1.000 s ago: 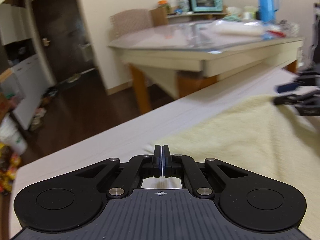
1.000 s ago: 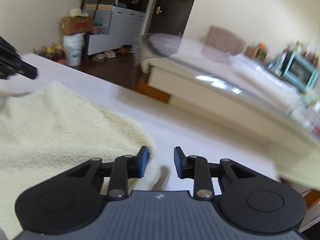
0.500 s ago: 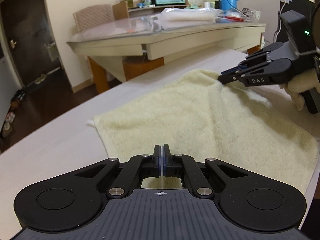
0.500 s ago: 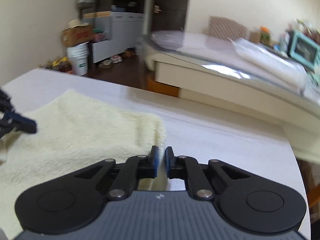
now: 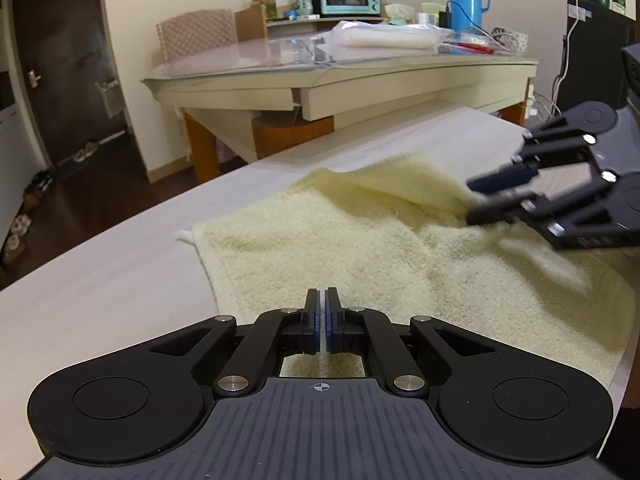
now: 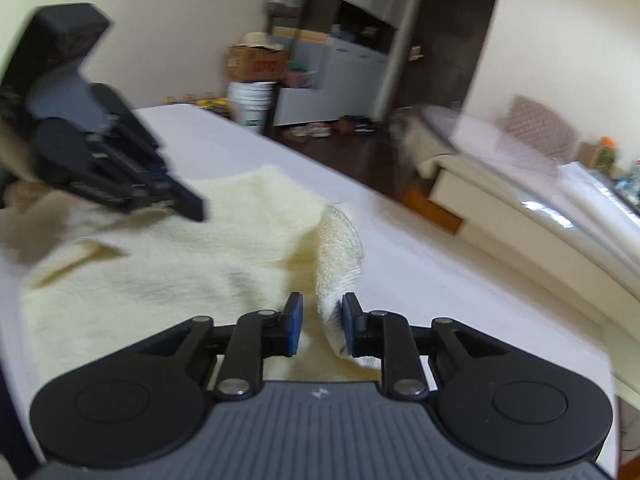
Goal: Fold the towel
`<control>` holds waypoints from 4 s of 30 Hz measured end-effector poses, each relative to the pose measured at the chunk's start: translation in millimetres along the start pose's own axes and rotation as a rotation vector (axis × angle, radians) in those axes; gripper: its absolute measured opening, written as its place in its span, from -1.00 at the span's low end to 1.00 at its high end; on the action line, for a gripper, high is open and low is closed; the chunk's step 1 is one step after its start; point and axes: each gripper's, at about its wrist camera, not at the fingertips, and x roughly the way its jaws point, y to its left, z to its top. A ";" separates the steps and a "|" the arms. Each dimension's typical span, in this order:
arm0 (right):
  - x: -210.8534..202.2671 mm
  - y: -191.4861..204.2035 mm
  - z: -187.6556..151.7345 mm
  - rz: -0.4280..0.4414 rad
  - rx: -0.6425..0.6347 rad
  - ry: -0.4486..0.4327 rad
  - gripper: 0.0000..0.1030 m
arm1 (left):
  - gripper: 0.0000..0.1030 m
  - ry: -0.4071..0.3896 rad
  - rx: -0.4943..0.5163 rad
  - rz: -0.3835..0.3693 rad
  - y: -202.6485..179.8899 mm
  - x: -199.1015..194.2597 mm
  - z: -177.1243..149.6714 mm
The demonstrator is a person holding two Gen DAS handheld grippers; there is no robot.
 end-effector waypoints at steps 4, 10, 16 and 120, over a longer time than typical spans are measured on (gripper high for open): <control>-6.8 2.5 1.9 0.051 0.019 -0.009 -0.46 | -0.97 0.000 0.000 0.003 -0.2 0.0 -0.3; -2.7 -19.6 12.9 0.036 0.139 -0.045 -0.39 | -0.97 -0.007 -0.013 0.000 0.9 -0.3 -1.8; 24.7 -23.6 19.1 0.060 0.134 -0.002 -0.43 | -0.97 -0.015 -0.019 0.001 0.5 -1.3 -3.7; -92.7 88.4 -73.9 -0.053 -0.435 0.064 -0.29 | -0.32 0.049 0.207 -0.126 16.3 -158.6 -79.0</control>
